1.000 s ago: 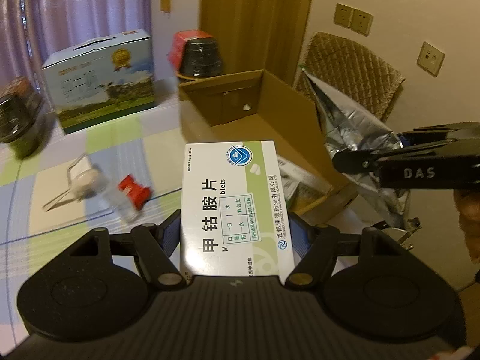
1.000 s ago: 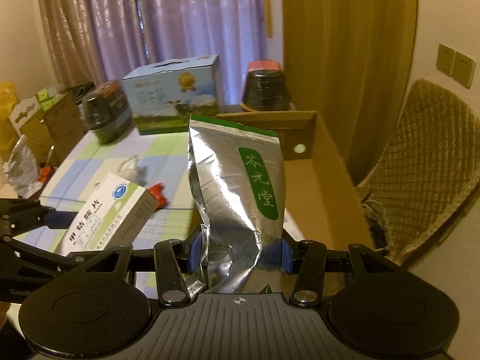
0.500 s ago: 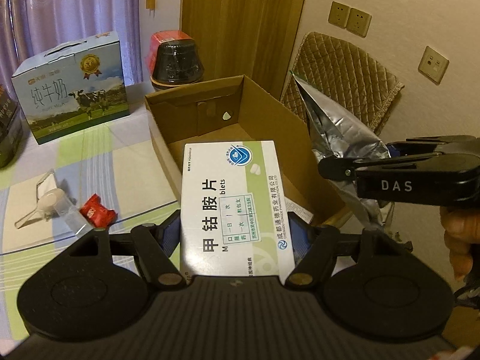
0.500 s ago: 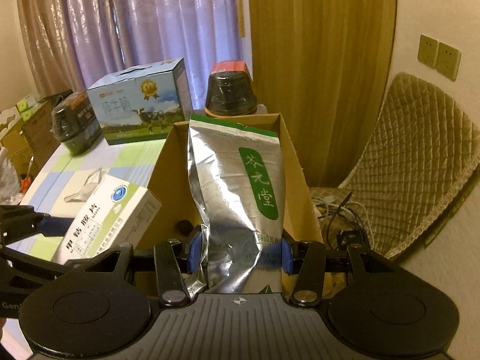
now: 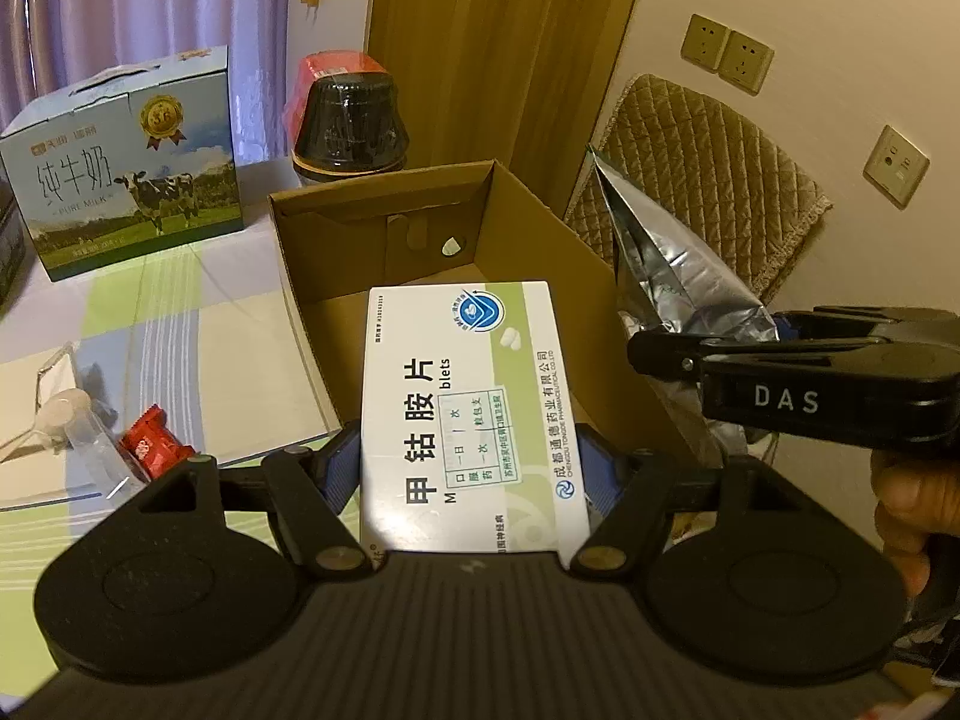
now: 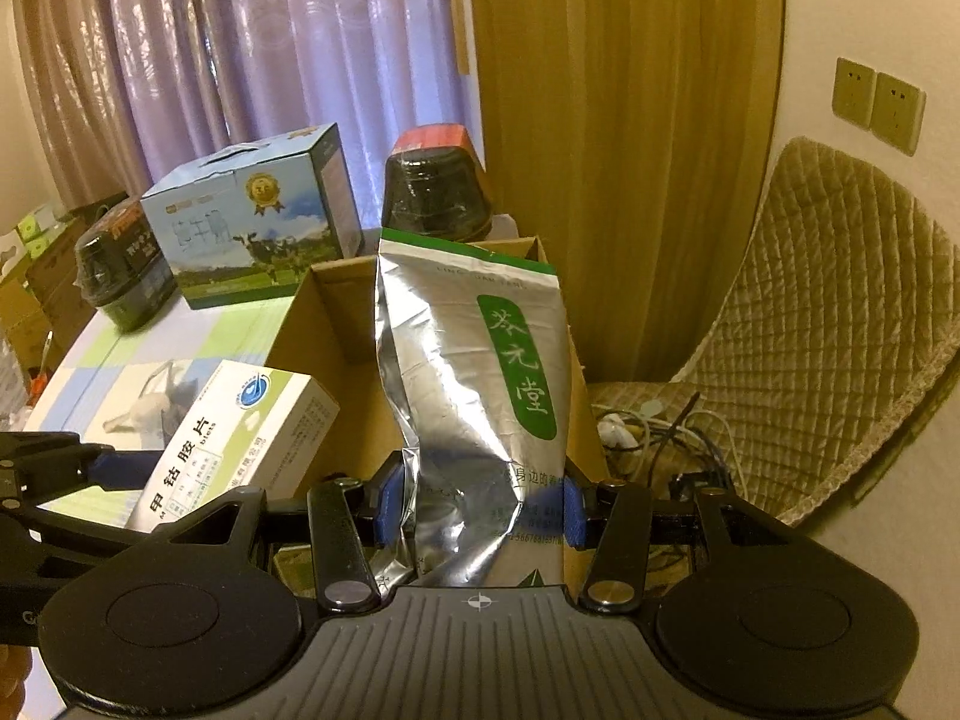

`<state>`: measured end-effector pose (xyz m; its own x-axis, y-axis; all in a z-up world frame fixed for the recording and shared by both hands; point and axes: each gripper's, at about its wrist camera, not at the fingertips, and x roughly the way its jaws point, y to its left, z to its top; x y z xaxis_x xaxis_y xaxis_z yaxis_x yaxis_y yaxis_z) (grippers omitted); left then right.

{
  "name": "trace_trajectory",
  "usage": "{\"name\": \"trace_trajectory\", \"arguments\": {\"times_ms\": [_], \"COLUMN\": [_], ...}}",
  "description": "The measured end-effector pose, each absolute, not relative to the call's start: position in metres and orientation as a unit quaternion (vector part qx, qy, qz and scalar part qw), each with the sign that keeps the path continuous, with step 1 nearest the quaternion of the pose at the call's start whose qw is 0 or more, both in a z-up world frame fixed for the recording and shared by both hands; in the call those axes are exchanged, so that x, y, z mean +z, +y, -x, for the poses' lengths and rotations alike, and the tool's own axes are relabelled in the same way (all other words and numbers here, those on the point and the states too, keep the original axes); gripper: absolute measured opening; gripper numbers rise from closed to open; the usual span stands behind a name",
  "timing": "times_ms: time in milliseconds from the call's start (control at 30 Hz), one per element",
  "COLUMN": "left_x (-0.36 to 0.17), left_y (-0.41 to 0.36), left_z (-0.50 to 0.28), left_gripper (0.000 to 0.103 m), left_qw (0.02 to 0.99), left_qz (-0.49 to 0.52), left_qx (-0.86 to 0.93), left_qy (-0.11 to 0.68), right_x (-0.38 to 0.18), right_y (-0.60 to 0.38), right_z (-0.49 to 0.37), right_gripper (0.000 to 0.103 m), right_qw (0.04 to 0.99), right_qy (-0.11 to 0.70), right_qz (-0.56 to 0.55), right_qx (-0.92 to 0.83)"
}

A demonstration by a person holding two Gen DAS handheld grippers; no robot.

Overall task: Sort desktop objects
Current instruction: 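Lower the medicine box into the cardboard box and open the left tool while the right tool releases the pouch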

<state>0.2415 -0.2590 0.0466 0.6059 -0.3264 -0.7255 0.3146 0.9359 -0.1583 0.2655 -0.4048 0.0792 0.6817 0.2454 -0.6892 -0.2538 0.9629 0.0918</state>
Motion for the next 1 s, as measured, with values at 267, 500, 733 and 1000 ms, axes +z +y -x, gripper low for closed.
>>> {"name": "trace_trajectory", "arguments": {"times_ms": [267, 500, 733, 1000], "left_x": [0.037, 0.033, 0.034, 0.039], "left_y": [-0.261, -0.26, -0.244, -0.218], "left_z": [-0.255, -0.261, -0.254, -0.245], "left_gripper": [0.068, 0.069, 0.069, 0.069], "left_qw": [0.895, 0.896, 0.899, 0.903], "left_qz": [0.015, 0.018, 0.027, 0.04], "left_qx": [-0.173, -0.168, -0.159, -0.141], "left_qy": [0.412, 0.411, 0.408, 0.403], "right_x": [0.069, 0.067, 0.065, 0.065], "right_y": [-0.407, -0.409, -0.407, -0.4], "right_z": [-0.28, -0.284, -0.285, -0.287], "right_gripper": [0.047, 0.047, 0.047, 0.047], "right_qw": [0.914, 0.915, 0.915, 0.914], "right_qy": [0.382, 0.38, 0.38, 0.381], "right_qz": [-0.002, -0.007, -0.003, -0.003], "right_qx": [0.136, 0.133, 0.133, 0.137]}}
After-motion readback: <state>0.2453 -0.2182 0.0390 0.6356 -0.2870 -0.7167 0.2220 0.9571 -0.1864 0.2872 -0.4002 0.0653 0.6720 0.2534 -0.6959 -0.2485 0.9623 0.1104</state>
